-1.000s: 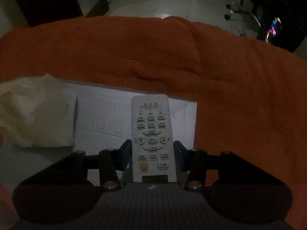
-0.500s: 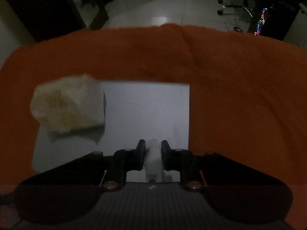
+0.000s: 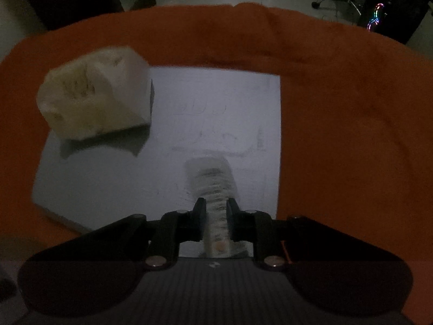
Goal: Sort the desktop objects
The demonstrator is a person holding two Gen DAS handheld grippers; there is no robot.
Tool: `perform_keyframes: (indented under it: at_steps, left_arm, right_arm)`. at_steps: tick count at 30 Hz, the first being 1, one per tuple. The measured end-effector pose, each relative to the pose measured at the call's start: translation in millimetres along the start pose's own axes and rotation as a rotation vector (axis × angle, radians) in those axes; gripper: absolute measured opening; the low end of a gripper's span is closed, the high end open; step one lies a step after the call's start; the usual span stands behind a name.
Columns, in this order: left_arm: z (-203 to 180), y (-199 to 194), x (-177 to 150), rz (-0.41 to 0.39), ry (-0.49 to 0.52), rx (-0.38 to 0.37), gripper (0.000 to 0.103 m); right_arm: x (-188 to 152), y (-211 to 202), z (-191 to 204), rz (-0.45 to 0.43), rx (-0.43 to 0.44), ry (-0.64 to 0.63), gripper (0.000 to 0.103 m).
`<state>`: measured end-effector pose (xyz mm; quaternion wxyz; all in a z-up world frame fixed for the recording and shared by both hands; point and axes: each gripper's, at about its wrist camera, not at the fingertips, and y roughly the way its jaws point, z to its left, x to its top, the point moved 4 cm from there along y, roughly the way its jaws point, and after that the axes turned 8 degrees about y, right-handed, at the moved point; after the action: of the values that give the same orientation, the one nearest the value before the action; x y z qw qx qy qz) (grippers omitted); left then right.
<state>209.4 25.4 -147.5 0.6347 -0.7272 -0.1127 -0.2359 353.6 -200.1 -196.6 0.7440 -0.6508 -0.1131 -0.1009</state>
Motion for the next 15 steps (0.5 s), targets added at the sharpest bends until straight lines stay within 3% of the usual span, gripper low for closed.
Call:
perform_keyframes:
  at_steps: [3, 4, 5, 7, 9, 10, 15]
  left_arm:
    - [-1, 2, 1, 0.003, -0.008, -0.01, 0.069]
    - [-1, 3, 1, 0.004, -0.008, -0.012, 0.069]
    - [-2, 3, 1, 0.005, -0.007, -0.014, 0.069]
    - [-2, 4, 1, 0.005, -0.005, -0.016, 0.07]
    - [-2, 5, 0, 0.004, -0.001, -0.016, 0.07]
    - [-2, 5, 0, 0.004, 0.001, -0.016, 0.07]
    - [-2, 6, 0, 0.003, 0.004, -0.015, 0.07]
  right_arm:
    - [-4, 5, -1, 0.004, -0.013, -0.007, 0.02]
    - [-3, 4, -1, 0.002, -0.018, -0.013, 0.025]
    - [-2, 3, 0, 0.008, -0.017, -0.029, 0.034]
    - [0, 2, 4, 0.021, -0.003, -0.076, 0.065]
    - [1, 1, 9, 0.022, 0.012, -0.14, 0.078]
    - [3, -1, 13, 0.023, 0.01, -0.184, 0.082]
    - [-3, 8, 24, 0.073, 0.013, -0.356, 0.081]
